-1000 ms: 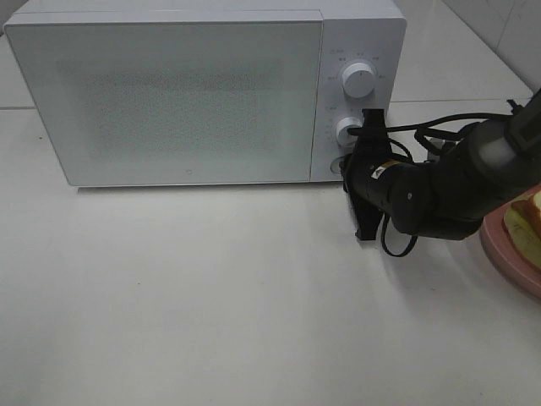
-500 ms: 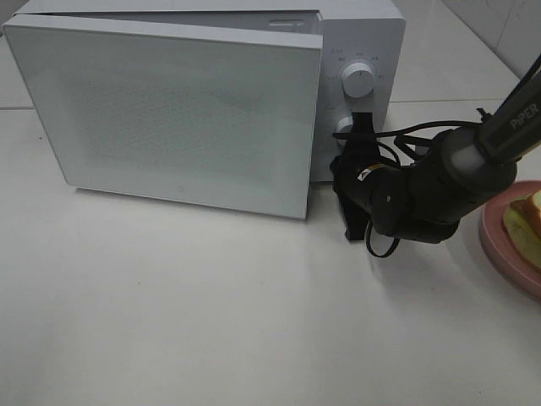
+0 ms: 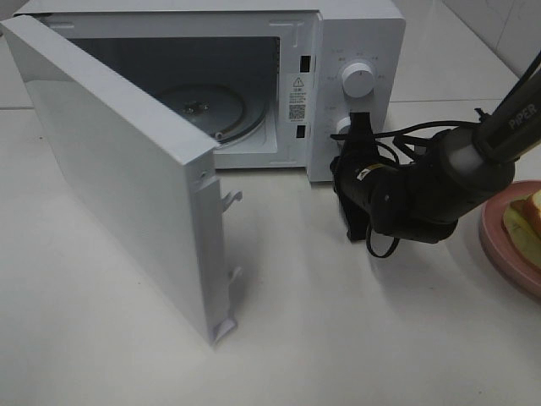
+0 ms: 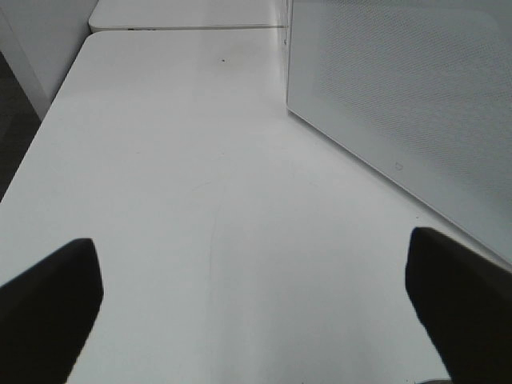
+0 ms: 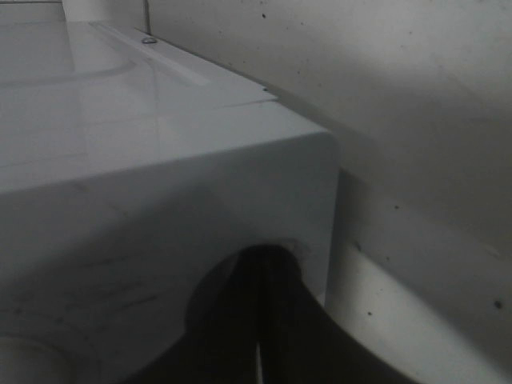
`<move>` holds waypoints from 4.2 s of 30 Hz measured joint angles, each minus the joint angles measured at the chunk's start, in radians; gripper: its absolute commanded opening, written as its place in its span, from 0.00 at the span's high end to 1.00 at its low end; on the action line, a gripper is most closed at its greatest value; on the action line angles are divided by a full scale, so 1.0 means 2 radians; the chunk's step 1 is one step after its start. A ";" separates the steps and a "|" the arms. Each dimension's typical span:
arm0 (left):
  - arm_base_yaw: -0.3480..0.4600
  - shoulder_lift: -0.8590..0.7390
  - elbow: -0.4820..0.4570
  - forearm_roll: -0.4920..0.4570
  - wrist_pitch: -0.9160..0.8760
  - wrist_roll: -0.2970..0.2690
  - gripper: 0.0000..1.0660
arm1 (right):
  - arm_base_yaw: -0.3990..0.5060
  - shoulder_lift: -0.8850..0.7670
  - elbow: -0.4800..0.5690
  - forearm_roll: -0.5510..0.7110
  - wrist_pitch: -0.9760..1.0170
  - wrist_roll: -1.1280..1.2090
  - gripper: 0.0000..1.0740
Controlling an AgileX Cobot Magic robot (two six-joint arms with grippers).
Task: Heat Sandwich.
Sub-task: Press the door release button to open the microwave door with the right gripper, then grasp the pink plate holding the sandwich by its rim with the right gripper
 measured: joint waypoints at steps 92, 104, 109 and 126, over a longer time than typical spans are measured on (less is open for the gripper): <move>0.000 0.000 0.000 0.000 0.000 0.000 0.08 | -0.037 -0.355 0.070 -0.282 0.705 -0.577 0.09; 0.000 0.000 0.000 0.000 0.000 0.000 0.08 | -0.124 -0.356 0.070 -0.328 0.740 -0.581 0.12; 0.000 0.000 0.000 0.000 0.000 0.000 0.08 | -0.160 -0.355 0.070 -0.339 0.738 -0.590 0.12; 0.000 0.000 0.000 0.000 0.000 0.000 0.08 | -0.205 -0.247 0.021 -0.341 0.712 -0.630 0.15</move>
